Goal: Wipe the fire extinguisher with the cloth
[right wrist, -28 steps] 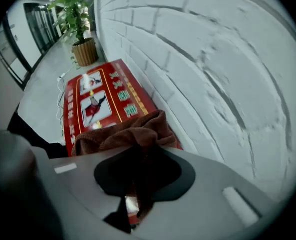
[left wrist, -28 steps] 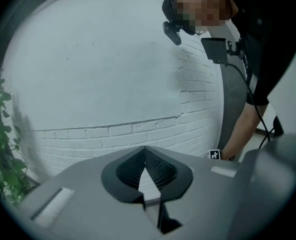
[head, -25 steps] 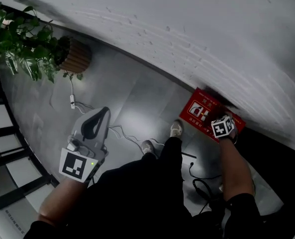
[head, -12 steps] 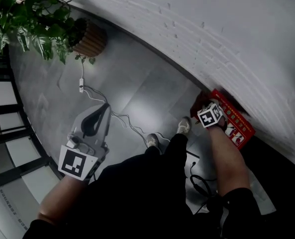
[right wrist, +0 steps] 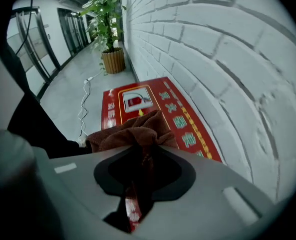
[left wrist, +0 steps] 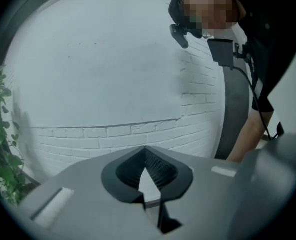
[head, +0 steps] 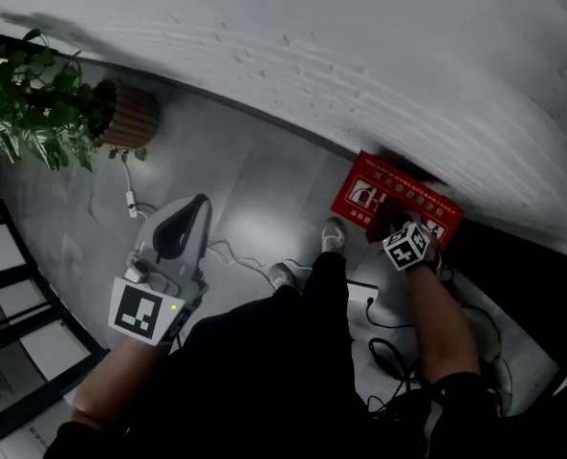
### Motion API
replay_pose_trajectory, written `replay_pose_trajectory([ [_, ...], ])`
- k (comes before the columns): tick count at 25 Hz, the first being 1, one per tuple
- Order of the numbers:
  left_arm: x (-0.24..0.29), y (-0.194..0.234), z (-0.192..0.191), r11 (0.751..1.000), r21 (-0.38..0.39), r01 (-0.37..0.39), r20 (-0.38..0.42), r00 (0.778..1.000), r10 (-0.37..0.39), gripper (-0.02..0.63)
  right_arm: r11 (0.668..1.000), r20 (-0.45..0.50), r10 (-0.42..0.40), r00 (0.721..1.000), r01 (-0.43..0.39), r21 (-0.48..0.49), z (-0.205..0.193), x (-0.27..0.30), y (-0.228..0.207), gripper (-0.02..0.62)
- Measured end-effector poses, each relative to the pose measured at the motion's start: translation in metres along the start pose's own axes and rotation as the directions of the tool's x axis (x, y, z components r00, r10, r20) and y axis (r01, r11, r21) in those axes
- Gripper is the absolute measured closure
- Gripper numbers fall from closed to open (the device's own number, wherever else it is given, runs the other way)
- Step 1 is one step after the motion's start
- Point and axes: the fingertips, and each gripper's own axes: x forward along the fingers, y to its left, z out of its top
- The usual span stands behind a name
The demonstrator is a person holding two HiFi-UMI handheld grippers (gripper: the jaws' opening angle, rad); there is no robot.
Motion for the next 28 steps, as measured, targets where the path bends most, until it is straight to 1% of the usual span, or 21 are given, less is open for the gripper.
replay_pose_trajectory([
  [3, 0.024, -0.022, 0.012, 0.996, 0.024, 0.085, 0.017, 0.996, -0.085, 0.606, 0.995, -0.03, -0.044, 0.999, 0.047, 0.093, -0.054, -0.019, -0.014, 0.523],
  [7, 0.048, -0.055, 0.021, 0.983, 0.048, 0.177, 0.027, 0.984, -0.178, 0.606, 0.971, -0.077, -0.076, 0.994, 0.091, 0.22, -0.118, -0.039, -0.03, 0.523],
  [10, 0.059, -0.072, 0.022, 0.971, 0.067, 0.229, 0.023, 0.973, -0.231, 0.606, 0.953, -0.114, -0.104, 0.988, 0.132, 0.271, -0.152, -0.049, -0.036, 0.523],
  [12, 0.06, -0.075, 0.02, 0.968, 0.068, 0.242, 0.017, 0.97, -0.243, 0.606, 0.937, -0.139, -0.114, 0.984, 0.153, 0.312, -0.17, -0.053, -0.036, 0.523],
  [15, 0.054, -0.067, 0.012, 0.974, 0.052, 0.221, 0.007, 0.975, -0.222, 0.606, 0.9, -0.221, -0.075, 0.972, 0.162, 0.405, -0.204, -0.052, -0.028, 0.523],
  [16, 0.051, -0.062, 0.009, 0.977, 0.044, 0.208, 0.005, 0.978, -0.208, 0.606, 0.898, -0.247, -0.067, 0.967, 0.166, 0.407, -0.213, -0.052, -0.023, 0.523],
  [17, 0.047, -0.056, 0.007, 0.981, 0.038, 0.192, 0.004, 0.981, -0.193, 0.606, 0.905, -0.258, -0.077, 0.963, 0.176, 0.388, -0.216, -0.053, -0.018, 0.523],
  [19, 0.037, -0.044, 0.003, 0.988, 0.026, 0.155, 0.0, 0.988, -0.155, 0.606, 0.92, -0.251, -0.136, 0.958, 0.216, 0.328, -0.211, -0.056, -0.012, 0.525],
  [21, 0.026, -0.029, -0.002, 0.994, 0.016, 0.113, -0.006, 0.994, -0.112, 0.606, 0.906, -0.241, -0.197, 0.95, 0.27, 0.325, -0.203, -0.059, -0.012, 0.526],
  [23, 0.013, -0.014, -0.006, 0.998, 0.004, 0.063, -0.012, 0.998, -0.063, 0.606, 0.889, -0.24, -0.225, 0.944, 0.3, 0.347, -0.199, -0.062, -0.014, 0.526],
  [24, 0.006, -0.006, -0.009, 0.999, -0.003, 0.035, -0.015, 0.999, -0.035, 0.606, 0.89, -0.238, -0.23, 0.944, 0.303, 0.341, -0.195, -0.062, -0.014, 0.527],
  [25, -0.002, 0.001, -0.011, 1.0, -0.011, 0.007, -0.017, 1.0, -0.007, 0.606, 0.9, -0.23, -0.229, 0.946, 0.296, 0.321, -0.189, -0.062, -0.012, 0.526],
  [28, -0.024, 0.02, -0.019, 0.997, -0.035, -0.062, -0.022, 0.998, 0.062, 0.606, 0.94, -0.215, -0.199, 0.956, 0.248, 0.233, -0.166, -0.053, -0.003, 0.526],
])
